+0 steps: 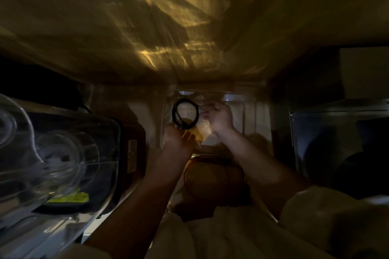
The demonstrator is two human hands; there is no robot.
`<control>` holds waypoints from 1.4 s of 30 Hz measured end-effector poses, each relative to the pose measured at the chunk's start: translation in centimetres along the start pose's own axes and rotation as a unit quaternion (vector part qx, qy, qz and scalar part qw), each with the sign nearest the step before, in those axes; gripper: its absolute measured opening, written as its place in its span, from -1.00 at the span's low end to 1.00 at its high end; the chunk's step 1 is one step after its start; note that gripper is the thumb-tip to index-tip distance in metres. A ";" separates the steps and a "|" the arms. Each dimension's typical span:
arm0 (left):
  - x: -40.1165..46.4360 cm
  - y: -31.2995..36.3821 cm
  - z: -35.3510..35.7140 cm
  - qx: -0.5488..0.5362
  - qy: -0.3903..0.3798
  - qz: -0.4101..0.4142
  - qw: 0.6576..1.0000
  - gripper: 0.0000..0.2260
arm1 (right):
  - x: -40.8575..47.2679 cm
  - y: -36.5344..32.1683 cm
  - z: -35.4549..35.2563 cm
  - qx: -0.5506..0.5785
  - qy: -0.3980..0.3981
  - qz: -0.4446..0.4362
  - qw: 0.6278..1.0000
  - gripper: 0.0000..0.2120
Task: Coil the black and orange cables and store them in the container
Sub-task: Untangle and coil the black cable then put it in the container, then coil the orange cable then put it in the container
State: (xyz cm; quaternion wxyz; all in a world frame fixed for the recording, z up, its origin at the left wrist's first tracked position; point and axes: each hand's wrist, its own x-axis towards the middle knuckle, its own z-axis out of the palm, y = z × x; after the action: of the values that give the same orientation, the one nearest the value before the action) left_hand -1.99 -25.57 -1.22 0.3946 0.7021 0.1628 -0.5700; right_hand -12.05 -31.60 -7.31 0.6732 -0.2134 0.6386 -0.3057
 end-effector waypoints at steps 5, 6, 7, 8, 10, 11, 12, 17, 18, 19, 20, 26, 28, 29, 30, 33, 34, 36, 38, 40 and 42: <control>0.1 0.0 0.0 -0.046 0.008 -0.023 0.999 -0.72 | -0.5 -0.1 -0.7 -0.004 -0.008 0.000 1.000 -0.72; -0.6 0.2 -0.1 -0.023 0.015 -0.012 1.000 -0.72 | -0.7 -0.2 -0.9 -0.017 -0.007 -0.005 1.000 -0.73; -0.8 0.3 -0.2 -0.032 -0.002 -0.012 0.999 -0.74 | -1.0 -0.3 -1.0 -0.030 -0.007 -0.010 0.999 -0.73; -0.6 0.1 -0.4 -0.036 -0.027 -0.004 0.999 -0.77 | -1.3 -0.4 -1.1 -0.029 -0.006 -0.011 1.000 -0.72; -0.6 0.0 -0.7 -0.037 -0.042 0.018 0.998 -0.81 | -1.9 -0.7 -1.3 -0.017 -0.002 -0.011 1.000 -0.71; -0.7 -0.2 -0.8 -0.052 -0.046 0.016 0.998 -0.78 | -2.3 -0.8 -1.3 -0.019 0.002 -0.015 1.000 -0.72; -0.9 -0.3 -1.0 -0.081 -0.055 0.011 0.995 -0.72 | -2.8 -0.9 -1.4 -0.030 0.006 -0.022 0.999 -0.73; -2.4 -0.8 -2.5 -0.074 -0.124 0.038 0.989 -0.73 | -5.6 -1.5 -2.0 -0.038 -0.006 -0.054 0.998 -0.77; -2.9 -0.9 -2.9 -0.072 -0.127 0.037 0.989 -0.78 | -6.2 -1.6 -2.1 -0.037 -0.012 -0.059 0.997 -0.79; -3.5 -1.1 -3.4 -0.070 -0.136 0.038 0.988 -0.81 | -7.0 -1.7 -2.3 -0.037 -0.020 -0.065 0.997 -0.81; -4.3 -1.1 -3.7 -0.066 -0.153 0.045 0.985 -0.83 | -7.5 -1.7 -2.5 -0.037 -0.027 -0.070 0.997 -0.83; -7.3 -3.3 -7.4 -0.021 -0.179 0.079 0.980 -0.90 | -12.7 -0.4 -4.2 -0.041 -0.023 -0.119 0.992 -0.85; -7.1 -4.6 -9.0 0.016 -0.177 0.114 0.977 -0.91 | -14.6 0.7 -4.9 -0.053 -0.019 -0.137 0.989 -0.84; -7.0 -5.3 -9.7 0.032 -0.170 0.130 0.976 -0.90 | -15.5 1.3 -5.3 -0.060 -0.022 -0.142 0.988 -0.84; -6.9 -5.9 -10.3 0.046 -0.160 0.141 0.976 -0.88 | -16.1 2.1 -5.7 -0.069 -0.025 -0.146 0.986 -0.84; -6.8 -7.8 -11.9 0.109 -0.140 0.162 0.971 -0.88 | -17.5 5.0 -7.5 -0.119 -0.033 -0.177 0.976 -0.84; -6.8 -8.4 -12.3 0.136 -0.133 0.167 0.967 -0.88 | -17.7 5.9 -8.1 -0.151 -0.028 -0.190 0.970 -0.83; -6.5 -9.6 -13.2 0.192 -0.118 0.170 0.959 -0.85 | -18.2 7.8 -9.1 -0.211 -0.028 -0.212 0.954 -0.82; -5.9 -10.8 -14.1 0.240 -0.117 0.177 0.947 -0.86 | -18.5 9.5 -10.0 -0.262 -0.028 -0.227 0.938 -0.86; -5.0 -11.9 -14.9 0.305 -0.113 0.201 0.924 -0.87 | -18.7 10.9 -10.8 -0.315 -0.031 -0.226 0.921 -0.87; -4.4 -12.8 -15.5 0.358 -0.119 0.223 0.899 -0.88 | -18.8 11.9 -11.5 -0.368 -0.044 -0.223 0.902 -0.86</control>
State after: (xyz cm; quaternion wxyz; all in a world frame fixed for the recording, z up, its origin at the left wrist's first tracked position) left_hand -1.54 -5.01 -1.29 0.2501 0.7407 -0.2613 -0.5662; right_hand -21.73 -8.96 -2.75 0.4887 -0.5961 0.6107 -0.1814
